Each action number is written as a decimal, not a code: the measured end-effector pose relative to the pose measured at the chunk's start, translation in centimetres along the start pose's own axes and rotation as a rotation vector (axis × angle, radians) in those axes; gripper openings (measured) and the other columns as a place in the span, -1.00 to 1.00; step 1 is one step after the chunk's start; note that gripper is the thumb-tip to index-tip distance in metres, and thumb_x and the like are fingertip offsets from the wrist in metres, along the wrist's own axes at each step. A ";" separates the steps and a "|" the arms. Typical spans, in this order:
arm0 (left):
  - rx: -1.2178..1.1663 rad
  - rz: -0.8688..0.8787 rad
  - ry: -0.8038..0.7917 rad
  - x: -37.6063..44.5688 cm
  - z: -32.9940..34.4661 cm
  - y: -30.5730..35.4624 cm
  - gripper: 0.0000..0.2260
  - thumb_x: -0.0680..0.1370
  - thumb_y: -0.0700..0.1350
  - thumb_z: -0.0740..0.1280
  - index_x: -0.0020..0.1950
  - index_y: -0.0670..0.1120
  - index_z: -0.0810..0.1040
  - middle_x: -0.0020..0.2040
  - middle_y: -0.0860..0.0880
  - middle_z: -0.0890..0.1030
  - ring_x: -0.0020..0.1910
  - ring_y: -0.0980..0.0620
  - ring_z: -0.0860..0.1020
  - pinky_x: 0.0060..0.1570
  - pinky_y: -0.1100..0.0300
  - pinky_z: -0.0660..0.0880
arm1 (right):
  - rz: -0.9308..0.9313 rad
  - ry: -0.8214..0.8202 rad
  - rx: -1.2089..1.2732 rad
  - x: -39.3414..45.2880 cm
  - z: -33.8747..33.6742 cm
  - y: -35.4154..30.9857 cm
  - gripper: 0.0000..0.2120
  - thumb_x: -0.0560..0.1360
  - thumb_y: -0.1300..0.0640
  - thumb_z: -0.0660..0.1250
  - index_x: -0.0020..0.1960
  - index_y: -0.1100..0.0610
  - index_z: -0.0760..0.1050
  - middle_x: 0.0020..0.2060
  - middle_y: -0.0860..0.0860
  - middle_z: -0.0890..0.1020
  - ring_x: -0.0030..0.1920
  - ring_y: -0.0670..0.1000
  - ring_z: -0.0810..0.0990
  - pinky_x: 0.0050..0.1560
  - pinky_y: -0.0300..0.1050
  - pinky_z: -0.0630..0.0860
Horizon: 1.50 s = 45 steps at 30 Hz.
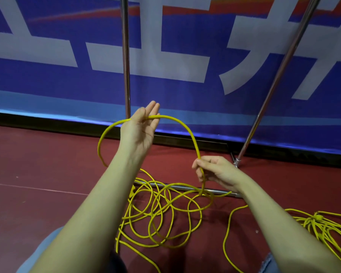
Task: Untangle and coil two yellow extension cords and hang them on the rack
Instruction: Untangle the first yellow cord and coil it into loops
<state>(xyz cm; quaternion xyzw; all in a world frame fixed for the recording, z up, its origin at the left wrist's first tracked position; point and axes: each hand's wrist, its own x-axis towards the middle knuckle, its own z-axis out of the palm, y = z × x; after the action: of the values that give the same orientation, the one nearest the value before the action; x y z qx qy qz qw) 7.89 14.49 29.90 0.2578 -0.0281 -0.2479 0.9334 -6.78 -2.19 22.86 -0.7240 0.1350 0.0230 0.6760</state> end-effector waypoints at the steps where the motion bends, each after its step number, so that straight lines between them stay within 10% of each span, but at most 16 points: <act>1: 0.052 -0.023 0.035 0.1 -0.2 -0.3 -0.77 0.63 -0.23 0.16 0.26 -0.27 0.36 0.08 -0.16 0.59 0.21 -0.09 0.54 0.00 0.13 0.55 | -0.009 -0.008 0.032 -0.1 0.1 -0.3 -0.80 0.58 0.18 0.16 -0.12 0.22 0.50 -0.44 0.02 0.51 -0.42 -0.03 0.47 -0.28 -0.19 0.48; 9: 0.273 -0.238 -0.118 -2.6 0.9 -4.6 -0.73 0.58 -0.38 0.17 0.25 -0.20 0.23 -0.02 -0.20 0.61 -0.14 -0.07 0.66 -0.07 0.05 0.60 | -0.102 -0.118 0.157 -1.1 2.0 -3.9 -0.77 0.46 0.10 0.20 -0.15 0.27 0.47 -0.56 0.02 0.38 -0.59 -0.07 0.29 -0.53 -0.26 0.29; 16: 0.135 -0.050 -0.045 -1.4 1.2 -2.0 -0.60 0.58 -0.46 0.08 0.40 -0.25 0.17 -0.02 -0.21 0.58 -0.09 -0.11 0.63 -0.13 -0.05 0.59 | 0.119 -0.251 0.051 -0.7 0.4 -0.7 -0.65 0.52 -0.01 0.22 -0.23 0.25 0.56 -0.46 0.13 0.58 -0.29 0.11 0.65 -0.18 -0.14 0.52; 24: 0.049 -0.039 0.079 0.1 -0.5 -1.6 -0.75 0.62 -0.30 0.16 0.30 -0.28 0.32 0.03 -0.19 0.59 0.22 -0.16 0.53 -0.06 0.07 0.59 | 0.093 -0.019 -0.003 -0.6 -0.5 -0.3 -0.67 0.58 0.07 0.14 -0.22 0.26 0.48 -0.55 0.07 0.52 -0.52 0.02 0.53 -0.39 -0.19 0.45; 28: 0.269 -0.186 -0.035 -1.6 -0.2 -4.3 -0.76 0.59 -0.32 0.20 0.25 -0.23 0.29 0.02 -0.20 0.60 -0.01 -0.13 0.62 0.04 0.01 0.55 | 0.029 0.029 0.137 -1.0 -0.1 -2.2 -0.65 0.60 0.09 0.11 -0.25 0.28 0.43 -0.62 0.08 0.45 -0.63 0.01 0.41 -0.48 -0.21 0.41; 45: 0.175 -0.023 -0.085 -2.1 1.7 -1.7 -0.83 0.56 -0.41 0.18 0.05 -0.18 0.40 -0.05 -0.17 0.61 -0.21 -0.08 0.68 -0.17 0.05 0.63 | -0.008 -0.011 -0.011 0.4 -0.6 1.0 -0.81 0.48 0.11 0.28 -0.21 0.21 0.55 -0.33 0.06 0.63 -0.26 -0.07 0.60 -0.04 -0.26 0.46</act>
<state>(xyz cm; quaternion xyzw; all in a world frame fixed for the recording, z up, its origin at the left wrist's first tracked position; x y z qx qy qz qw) 4.95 13.48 30.71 0.3278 -0.0861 -0.2659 0.9025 -6.74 -2.90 21.90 -0.7282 0.1281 0.0250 0.6729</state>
